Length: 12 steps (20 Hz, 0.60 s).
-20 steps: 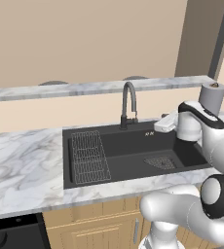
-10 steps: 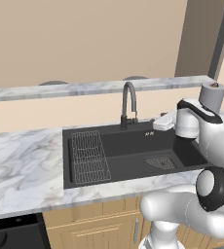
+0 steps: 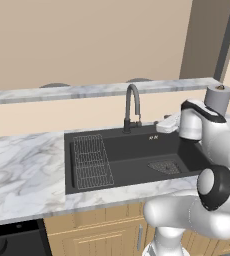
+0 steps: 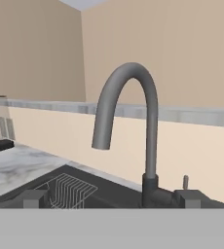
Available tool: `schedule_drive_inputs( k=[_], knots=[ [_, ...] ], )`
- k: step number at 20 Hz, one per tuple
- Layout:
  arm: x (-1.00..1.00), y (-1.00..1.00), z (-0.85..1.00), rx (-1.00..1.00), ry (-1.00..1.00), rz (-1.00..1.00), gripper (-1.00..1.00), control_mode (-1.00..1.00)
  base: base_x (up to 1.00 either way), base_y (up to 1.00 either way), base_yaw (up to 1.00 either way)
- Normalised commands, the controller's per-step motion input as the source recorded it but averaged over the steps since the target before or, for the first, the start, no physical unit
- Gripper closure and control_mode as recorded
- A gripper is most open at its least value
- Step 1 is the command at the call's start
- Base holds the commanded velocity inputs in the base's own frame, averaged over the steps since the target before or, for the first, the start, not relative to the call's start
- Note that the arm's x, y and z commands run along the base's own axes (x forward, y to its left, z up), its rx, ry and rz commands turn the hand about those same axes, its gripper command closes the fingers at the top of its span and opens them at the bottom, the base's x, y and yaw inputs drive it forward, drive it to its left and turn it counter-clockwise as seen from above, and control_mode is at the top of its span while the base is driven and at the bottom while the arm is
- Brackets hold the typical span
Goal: Soak the sponge with water for a few seconds and then drop it inside the sink.
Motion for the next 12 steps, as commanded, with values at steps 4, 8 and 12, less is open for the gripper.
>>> schedule_drive_inputs(
  k=[4,8,12],
  knots=[
    [0.09,0.00,-0.01,0.00,0.00,0.00,-1.00,-1.00,0.00,0.00,0.00],
    [0.09,0.00,0.00,0.00,0.00,0.00,-1.00,-1.00,0.00,0.00,0.00],
    [0.07,0.00,-0.01,0.00,0.00,0.00,-1.00,-1.00,0.00,0.00,0.00]
  ],
)
